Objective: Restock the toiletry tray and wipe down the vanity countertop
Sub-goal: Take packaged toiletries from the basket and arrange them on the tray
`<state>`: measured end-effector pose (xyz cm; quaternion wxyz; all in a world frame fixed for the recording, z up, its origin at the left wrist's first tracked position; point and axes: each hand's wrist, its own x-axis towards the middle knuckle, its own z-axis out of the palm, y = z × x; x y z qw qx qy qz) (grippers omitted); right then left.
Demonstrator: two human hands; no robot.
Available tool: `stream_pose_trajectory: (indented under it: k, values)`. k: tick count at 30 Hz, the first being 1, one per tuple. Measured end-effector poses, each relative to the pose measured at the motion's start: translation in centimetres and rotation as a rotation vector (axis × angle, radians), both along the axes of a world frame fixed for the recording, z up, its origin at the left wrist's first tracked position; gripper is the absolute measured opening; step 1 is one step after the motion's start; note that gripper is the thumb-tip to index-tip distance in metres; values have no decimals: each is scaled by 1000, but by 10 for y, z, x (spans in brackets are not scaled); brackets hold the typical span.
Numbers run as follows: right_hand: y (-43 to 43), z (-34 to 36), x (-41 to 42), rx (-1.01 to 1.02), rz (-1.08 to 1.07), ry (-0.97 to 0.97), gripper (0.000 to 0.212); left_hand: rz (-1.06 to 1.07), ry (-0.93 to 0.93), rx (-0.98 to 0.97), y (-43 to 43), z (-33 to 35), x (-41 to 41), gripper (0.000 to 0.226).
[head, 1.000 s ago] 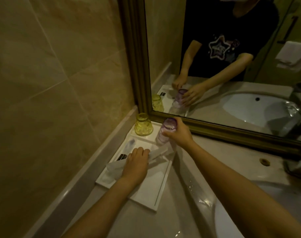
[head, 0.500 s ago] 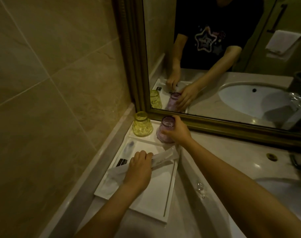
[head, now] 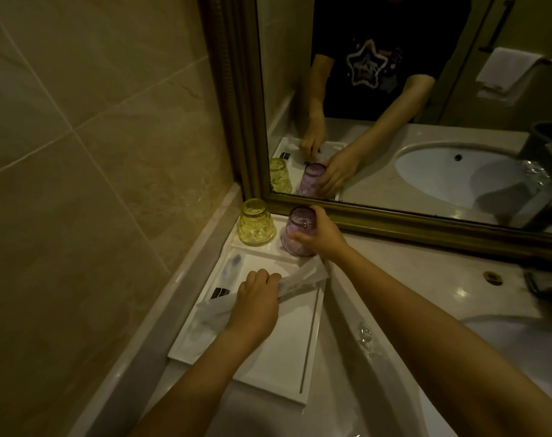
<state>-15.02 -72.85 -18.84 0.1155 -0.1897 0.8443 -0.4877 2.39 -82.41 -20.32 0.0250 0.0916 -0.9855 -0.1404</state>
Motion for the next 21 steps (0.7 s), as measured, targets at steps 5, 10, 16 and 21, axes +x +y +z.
stream_pose_trajectory:
  k: [5, 10, 16, 21]
  values:
    - [25, 21, 18, -196, -240, 35, 39, 101, -21, 369, -9, 32, -6, 23]
    - [37, 18, 79, -313, -228, -99, 21, 241, -34, 832, -20, 62, 5, 16]
    - [10, 37, 104, -351, 54, -400, 26, 236, -189, 1189, -19, 78, 20, 18]
    - [-5, 52, 107, -564, -109, -594, 19, 263, -164, 1472, -19, 77, 28, 23]
